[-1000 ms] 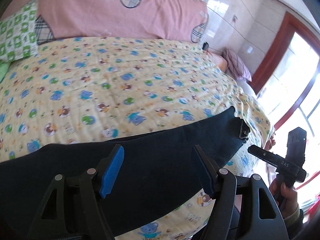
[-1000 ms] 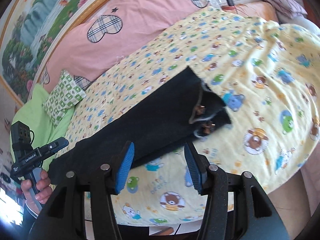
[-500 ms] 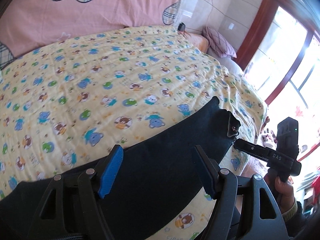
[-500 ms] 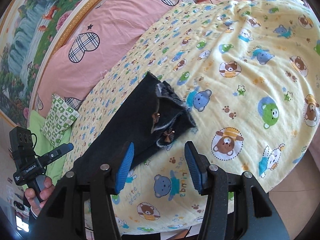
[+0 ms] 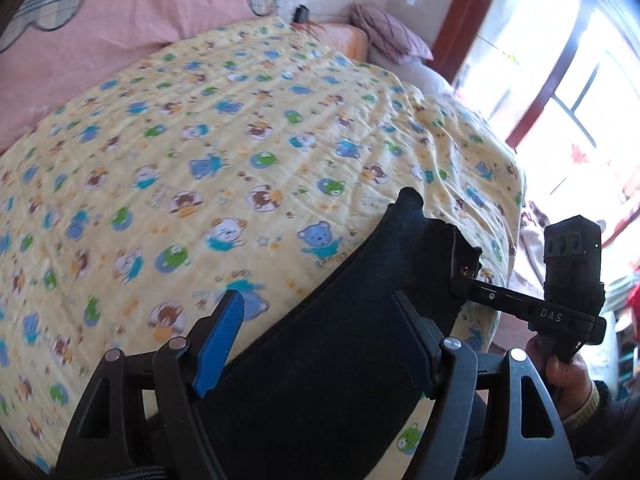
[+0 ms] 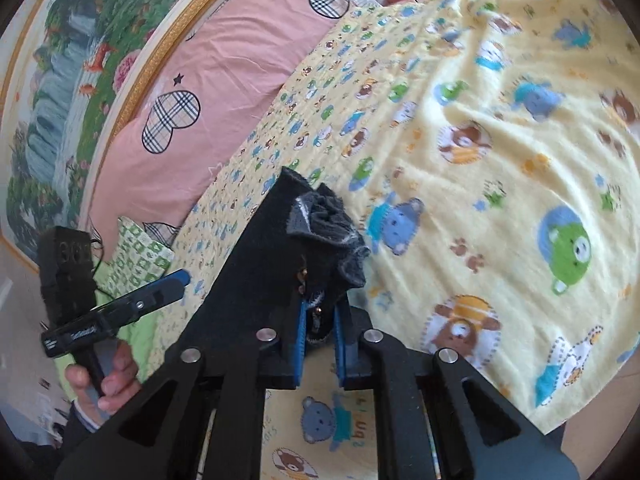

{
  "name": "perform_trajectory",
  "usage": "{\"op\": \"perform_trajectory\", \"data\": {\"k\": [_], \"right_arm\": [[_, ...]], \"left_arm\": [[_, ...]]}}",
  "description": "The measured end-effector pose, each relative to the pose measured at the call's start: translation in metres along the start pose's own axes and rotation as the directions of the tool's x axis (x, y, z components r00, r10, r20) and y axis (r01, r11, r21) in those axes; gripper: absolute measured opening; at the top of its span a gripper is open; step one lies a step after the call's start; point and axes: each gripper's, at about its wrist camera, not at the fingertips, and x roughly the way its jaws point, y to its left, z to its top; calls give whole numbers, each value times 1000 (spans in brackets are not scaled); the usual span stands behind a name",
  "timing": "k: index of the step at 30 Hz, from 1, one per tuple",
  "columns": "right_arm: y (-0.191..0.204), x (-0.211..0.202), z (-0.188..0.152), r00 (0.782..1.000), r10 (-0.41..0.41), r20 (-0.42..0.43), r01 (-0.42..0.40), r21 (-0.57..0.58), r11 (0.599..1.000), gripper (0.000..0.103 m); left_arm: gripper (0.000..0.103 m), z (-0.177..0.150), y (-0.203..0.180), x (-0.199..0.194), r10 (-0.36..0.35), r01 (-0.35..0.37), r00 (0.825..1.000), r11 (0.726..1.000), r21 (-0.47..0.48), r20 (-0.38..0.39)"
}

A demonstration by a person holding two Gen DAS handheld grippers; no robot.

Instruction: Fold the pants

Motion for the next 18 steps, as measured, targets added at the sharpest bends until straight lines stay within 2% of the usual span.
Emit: {"op": "perform_trajectory", "data": {"k": [4,6,8,12,13,14,15,16,17,18], "right_arm": [[-8,-7,-2,999,48,-1,-48,5,999,12],[-7,-7,-3,999,53,1,-53,-5,999,12],[-9,-6,-4,998,66,0,-66,0,998,12],[-10,-5,-3,997,72,-4,-72,-21,997,12],[-10,-5,-4,997,71,-6,-71,-26,997,12],[-10,-4,-4,997,73,-7,-73,-31,997,12],[-10,-4,-3,997,75,-7,-75,-32,997,12],[-11,-3,-4,997,77,-8,-78,-32,996,12],[-11,-3,-3,997,78,-11,-78,-34,996,12],[-11,-3,-3,997,78,-11,-78,-36,996,12]], "left_arm": [[74,19,-9,31,-98,104,991,993,61,-90],[74,24,-13,50,-136,149,979,986,78,-151],[69,28,-16,70,-166,187,964,979,84,-210],[64,39,-24,88,-221,251,945,962,102,-243],[56,43,-25,92,-246,279,935,955,101,-254],[41,46,-26,94,-269,303,927,948,96,-263],[34,49,-27,96,-302,334,915,939,85,-268],[21,51,-29,97,-326,359,905,930,81,-275],[16,51,-31,96,-331,367,903,926,88,-275],[15,50,-35,92,-318,357,911,927,118,-262]]}}
